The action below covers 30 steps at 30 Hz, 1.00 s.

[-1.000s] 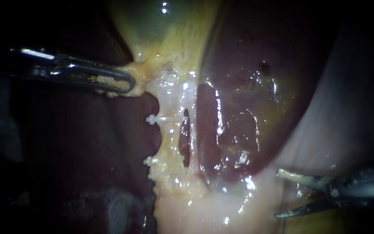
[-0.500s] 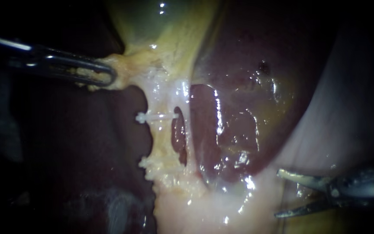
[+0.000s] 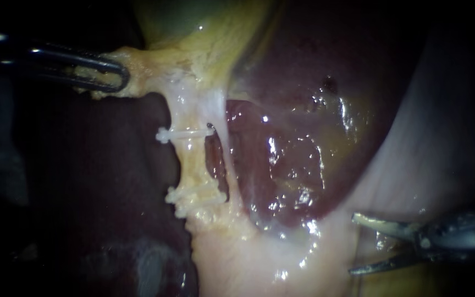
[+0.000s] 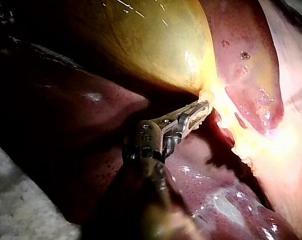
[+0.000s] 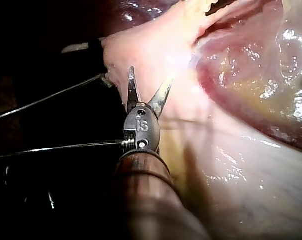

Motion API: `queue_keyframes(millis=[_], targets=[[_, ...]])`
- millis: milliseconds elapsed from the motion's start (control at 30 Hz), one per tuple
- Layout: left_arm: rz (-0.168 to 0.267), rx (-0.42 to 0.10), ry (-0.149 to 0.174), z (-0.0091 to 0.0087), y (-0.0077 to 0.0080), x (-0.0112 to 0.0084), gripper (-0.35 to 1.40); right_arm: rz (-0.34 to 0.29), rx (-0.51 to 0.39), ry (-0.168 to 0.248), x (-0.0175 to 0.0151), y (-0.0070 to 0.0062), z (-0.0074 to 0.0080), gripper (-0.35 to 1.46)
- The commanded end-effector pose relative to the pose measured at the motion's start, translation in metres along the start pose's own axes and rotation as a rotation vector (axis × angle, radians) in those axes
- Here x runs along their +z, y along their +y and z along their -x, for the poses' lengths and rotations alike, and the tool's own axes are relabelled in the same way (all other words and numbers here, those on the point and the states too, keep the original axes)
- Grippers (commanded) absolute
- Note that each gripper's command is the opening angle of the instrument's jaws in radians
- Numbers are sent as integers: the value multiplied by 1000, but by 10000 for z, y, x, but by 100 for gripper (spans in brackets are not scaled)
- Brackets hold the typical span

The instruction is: Go to the cutting position left tube

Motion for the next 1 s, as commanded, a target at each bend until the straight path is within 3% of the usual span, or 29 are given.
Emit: queue_keyframes(millis=[33,367,700,1000], targets=[[-1,1,0,0,0,0,-35,-5,1,-1,3,1,-3,143],[-1,1,0,1,0,1,-35,-59,-4,-2,48,14,-40,145],[-1,1,0,1,0,0,-35,-62,-12,-3,93,42,-71,145],[-1,1,0,1,0,1,-35,-52,-8,-2,124,63,-75,145]])
